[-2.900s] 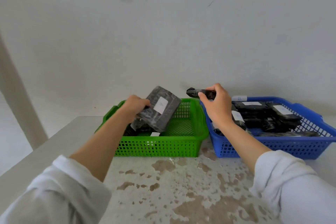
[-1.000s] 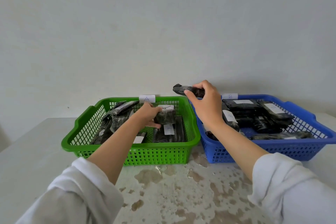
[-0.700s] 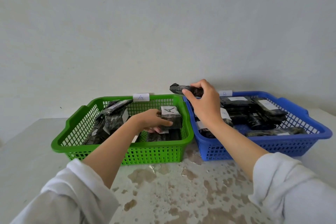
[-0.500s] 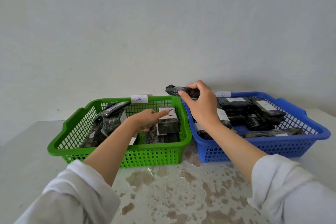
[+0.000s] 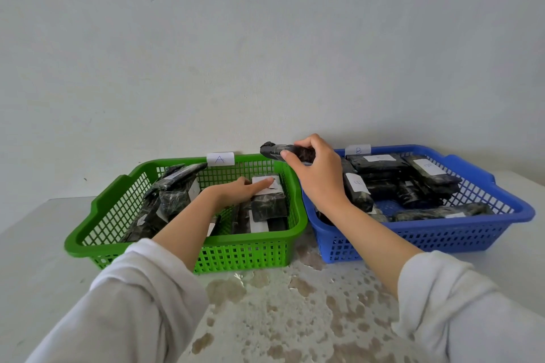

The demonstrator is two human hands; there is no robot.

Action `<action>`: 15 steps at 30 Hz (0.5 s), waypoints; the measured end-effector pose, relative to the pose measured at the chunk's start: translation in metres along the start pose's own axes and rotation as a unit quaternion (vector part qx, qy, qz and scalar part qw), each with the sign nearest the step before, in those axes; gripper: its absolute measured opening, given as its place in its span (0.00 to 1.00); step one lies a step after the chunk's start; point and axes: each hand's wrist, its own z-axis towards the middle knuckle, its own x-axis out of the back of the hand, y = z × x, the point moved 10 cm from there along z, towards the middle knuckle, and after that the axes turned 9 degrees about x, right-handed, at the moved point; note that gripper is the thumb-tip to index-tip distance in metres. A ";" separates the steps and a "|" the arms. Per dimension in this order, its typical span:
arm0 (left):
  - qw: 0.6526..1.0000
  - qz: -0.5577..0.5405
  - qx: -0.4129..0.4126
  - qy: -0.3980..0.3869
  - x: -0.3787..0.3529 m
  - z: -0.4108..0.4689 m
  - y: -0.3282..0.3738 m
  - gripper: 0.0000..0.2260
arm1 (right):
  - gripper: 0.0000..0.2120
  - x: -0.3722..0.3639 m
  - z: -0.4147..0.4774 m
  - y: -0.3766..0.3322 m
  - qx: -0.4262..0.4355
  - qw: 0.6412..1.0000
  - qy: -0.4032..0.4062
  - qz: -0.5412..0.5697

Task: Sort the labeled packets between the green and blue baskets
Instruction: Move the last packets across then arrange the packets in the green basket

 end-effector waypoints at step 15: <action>0.993 0.072 -0.092 0.027 0.004 -0.056 0.017 0.33 | 0.12 0.009 -0.007 -0.019 -0.002 1.000 0.000 0.001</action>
